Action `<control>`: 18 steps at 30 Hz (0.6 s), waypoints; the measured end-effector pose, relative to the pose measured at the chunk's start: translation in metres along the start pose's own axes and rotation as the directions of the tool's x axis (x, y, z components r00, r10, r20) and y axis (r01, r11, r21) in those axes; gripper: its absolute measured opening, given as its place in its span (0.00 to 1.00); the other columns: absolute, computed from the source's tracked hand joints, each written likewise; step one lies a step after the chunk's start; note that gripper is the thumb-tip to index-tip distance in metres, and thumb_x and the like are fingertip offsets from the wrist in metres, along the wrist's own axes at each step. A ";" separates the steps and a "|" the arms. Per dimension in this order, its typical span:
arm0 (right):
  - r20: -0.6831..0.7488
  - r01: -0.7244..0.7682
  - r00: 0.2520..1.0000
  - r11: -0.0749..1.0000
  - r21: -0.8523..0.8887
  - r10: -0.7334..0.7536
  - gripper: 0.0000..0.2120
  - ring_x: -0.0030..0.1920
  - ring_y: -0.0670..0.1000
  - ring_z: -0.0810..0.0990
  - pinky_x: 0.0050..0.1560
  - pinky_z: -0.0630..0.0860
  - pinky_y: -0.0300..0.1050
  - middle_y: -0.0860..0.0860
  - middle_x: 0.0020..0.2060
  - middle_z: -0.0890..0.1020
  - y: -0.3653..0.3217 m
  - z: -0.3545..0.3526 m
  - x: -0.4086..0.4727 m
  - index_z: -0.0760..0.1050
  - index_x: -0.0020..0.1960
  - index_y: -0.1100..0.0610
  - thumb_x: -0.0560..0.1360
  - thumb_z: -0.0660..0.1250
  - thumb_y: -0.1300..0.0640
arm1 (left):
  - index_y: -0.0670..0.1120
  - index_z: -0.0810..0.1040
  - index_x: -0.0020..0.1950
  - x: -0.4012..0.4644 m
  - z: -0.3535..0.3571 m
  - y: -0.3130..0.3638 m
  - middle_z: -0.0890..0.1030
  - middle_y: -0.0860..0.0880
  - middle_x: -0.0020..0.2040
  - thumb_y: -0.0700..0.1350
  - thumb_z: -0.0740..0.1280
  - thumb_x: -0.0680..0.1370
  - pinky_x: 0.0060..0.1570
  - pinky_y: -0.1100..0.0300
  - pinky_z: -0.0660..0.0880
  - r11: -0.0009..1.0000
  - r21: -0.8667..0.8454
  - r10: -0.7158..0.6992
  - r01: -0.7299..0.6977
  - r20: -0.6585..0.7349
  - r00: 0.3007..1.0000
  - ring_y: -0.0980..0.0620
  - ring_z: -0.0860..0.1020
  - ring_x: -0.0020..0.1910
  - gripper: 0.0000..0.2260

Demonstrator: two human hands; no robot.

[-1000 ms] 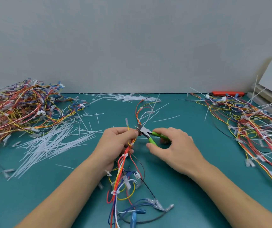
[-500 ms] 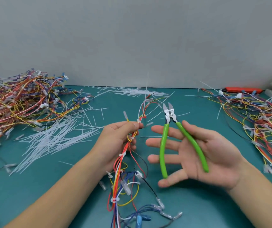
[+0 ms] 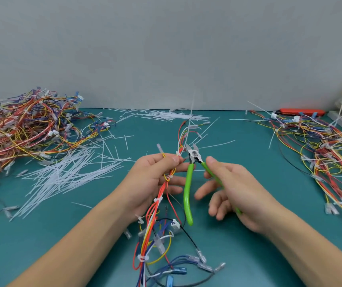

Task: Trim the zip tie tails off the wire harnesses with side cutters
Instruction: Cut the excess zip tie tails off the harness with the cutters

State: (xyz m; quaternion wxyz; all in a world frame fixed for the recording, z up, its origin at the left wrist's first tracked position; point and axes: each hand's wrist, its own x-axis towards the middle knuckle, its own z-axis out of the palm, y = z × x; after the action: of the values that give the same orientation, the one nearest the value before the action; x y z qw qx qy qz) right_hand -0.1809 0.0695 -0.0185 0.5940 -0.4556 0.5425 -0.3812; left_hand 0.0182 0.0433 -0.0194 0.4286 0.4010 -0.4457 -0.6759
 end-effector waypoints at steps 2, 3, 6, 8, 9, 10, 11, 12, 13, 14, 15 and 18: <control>-0.121 0.100 0.985 0.978 -0.182 -0.123 0.22 0.22 0.52 0.76 0.21 0.68 0.40 0.55 0.37 0.87 0.000 0.003 -0.003 0.76 0.51 0.56 0.80 0.65 0.35 | 0.40 0.80 0.56 -0.001 0.001 0.001 0.86 0.41 0.55 0.45 0.69 0.79 0.36 0.57 0.83 0.999 -0.051 -0.019 0.019 0.006 1.000 0.45 0.86 0.40 0.10; -0.159 0.128 0.971 0.948 -0.292 -0.180 0.23 0.23 0.50 0.76 0.22 0.68 0.40 0.51 0.36 0.87 -0.001 0.005 -0.005 0.78 0.48 0.53 0.77 0.66 0.32 | 0.40 0.79 0.56 -0.002 0.002 0.001 0.86 0.40 0.56 0.45 0.69 0.79 0.36 0.56 0.83 0.997 -0.075 -0.028 0.030 0.016 0.999 0.44 0.86 0.40 0.10; -0.198 0.113 0.935 0.774 -0.624 -0.296 0.31 0.31 0.43 0.78 0.32 0.73 0.43 0.41 0.32 0.82 -0.001 0.010 -0.014 0.79 0.45 0.46 0.63 0.63 0.19 | 0.39 0.79 0.56 -0.003 0.006 0.001 0.86 0.39 0.55 0.46 0.71 0.74 0.37 0.55 0.84 0.992 -0.118 -0.032 0.034 0.019 0.999 0.44 0.87 0.41 0.15; -0.161 0.075 0.949 0.694 -0.716 -0.269 0.35 0.38 0.40 0.79 0.40 0.76 0.46 0.41 0.36 0.81 -0.002 0.014 -0.018 0.74 0.49 0.43 0.57 0.61 0.16 | 0.38 0.79 0.56 -0.003 0.007 0.001 0.86 0.38 0.55 0.46 0.72 0.72 0.37 0.55 0.84 0.990 -0.137 -0.027 0.029 0.014 1.000 0.44 0.87 0.42 0.16; -0.130 0.069 0.960 0.661 -0.747 -0.248 0.36 0.44 0.39 0.79 0.43 0.77 0.46 0.39 0.41 0.80 -0.002 0.015 -0.020 0.71 0.51 0.42 0.56 0.61 0.16 | 0.38 0.79 0.56 -0.003 0.007 0.001 0.86 0.38 0.55 0.46 0.72 0.72 0.37 0.55 0.83 0.990 -0.141 -0.026 0.028 0.015 1.000 0.43 0.87 0.42 0.16; -0.093 0.074 0.968 0.620 -0.781 -0.232 0.37 0.48 0.40 0.78 0.46 0.75 0.45 0.38 0.45 0.77 -0.003 0.015 -0.022 0.68 0.55 0.40 0.56 0.62 0.17 | 0.38 0.79 0.56 -0.003 0.007 0.001 0.86 0.39 0.54 0.46 0.72 0.72 0.37 0.55 0.84 0.990 -0.139 -0.025 0.026 0.014 1.000 0.43 0.87 0.42 0.16; -0.058 0.081 0.974 0.575 -0.814 -0.219 0.37 0.51 0.42 0.76 0.47 0.74 0.45 0.37 0.47 0.74 -0.003 0.013 -0.024 0.64 0.58 0.38 0.57 0.62 0.19 | 0.39 0.79 0.56 -0.003 0.006 0.001 0.86 0.39 0.54 0.46 0.72 0.72 0.37 0.55 0.84 0.991 -0.133 -0.024 0.025 0.012 1.000 0.43 0.87 0.41 0.16; -0.035 0.087 0.977 0.541 -0.837 -0.211 0.37 0.53 0.44 0.75 0.49 0.73 0.47 0.38 0.48 0.72 -0.004 0.011 -0.026 0.61 0.62 0.36 0.58 0.61 0.21 | 0.39 0.79 0.56 -0.004 0.006 0.001 0.86 0.39 0.54 0.46 0.72 0.73 0.37 0.55 0.84 0.991 -0.130 -0.023 0.025 0.013 1.000 0.42 0.87 0.41 0.16; -0.028 0.090 0.977 0.525 -0.846 -0.213 0.37 0.55 0.46 0.74 0.53 0.73 0.49 0.38 0.49 0.71 -0.004 0.009 -0.027 0.58 0.66 0.34 0.60 0.60 0.23 | 0.39 0.79 0.56 -0.004 0.006 0.000 0.86 0.40 0.54 0.46 0.71 0.73 0.37 0.55 0.84 0.991 -0.132 -0.023 0.026 0.018 1.000 0.41 0.87 0.42 0.15; -0.038 0.087 0.974 0.524 -0.847 -0.222 0.36 0.56 0.47 0.73 0.57 0.73 0.50 0.38 0.49 0.70 -0.004 0.007 -0.027 0.56 0.68 0.32 0.62 0.59 0.25 | 0.40 0.79 0.55 -0.004 0.006 0.000 0.86 0.40 0.55 0.46 0.71 0.74 0.37 0.55 0.84 0.990 -0.137 -0.023 0.026 0.026 0.999 0.40 0.87 0.44 0.14; -0.057 0.079 0.970 0.528 -0.846 -0.236 0.35 0.57 0.48 0.73 0.60 0.72 0.52 0.39 0.50 0.70 -0.004 0.005 -0.026 0.55 0.70 0.31 0.66 0.60 0.27 | 0.40 0.79 0.55 -0.004 0.006 0.000 0.86 0.40 0.56 0.46 0.70 0.75 0.37 0.55 0.84 0.989 -0.145 -0.021 0.026 0.033 0.999 0.40 0.87 0.46 0.13; -0.112 0.065 0.954 0.555 -0.829 -0.279 0.29 0.61 0.49 0.72 0.66 0.70 0.56 0.41 0.53 0.71 -0.004 -0.002 -0.022 0.55 0.71 0.30 0.74 0.62 0.34 | 0.41 0.80 0.54 -0.003 0.006 0.000 0.86 0.40 0.56 0.46 0.70 0.75 0.36 0.57 0.83 0.984 -0.178 -0.025 0.029 0.028 0.999 0.42 0.87 0.45 0.12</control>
State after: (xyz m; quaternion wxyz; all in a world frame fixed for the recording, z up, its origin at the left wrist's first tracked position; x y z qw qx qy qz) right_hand -0.1849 0.0884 -0.0080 0.2086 -0.6814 0.6742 -0.1941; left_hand 0.0133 0.0473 -0.0175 0.4478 0.3583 -0.3834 -0.7239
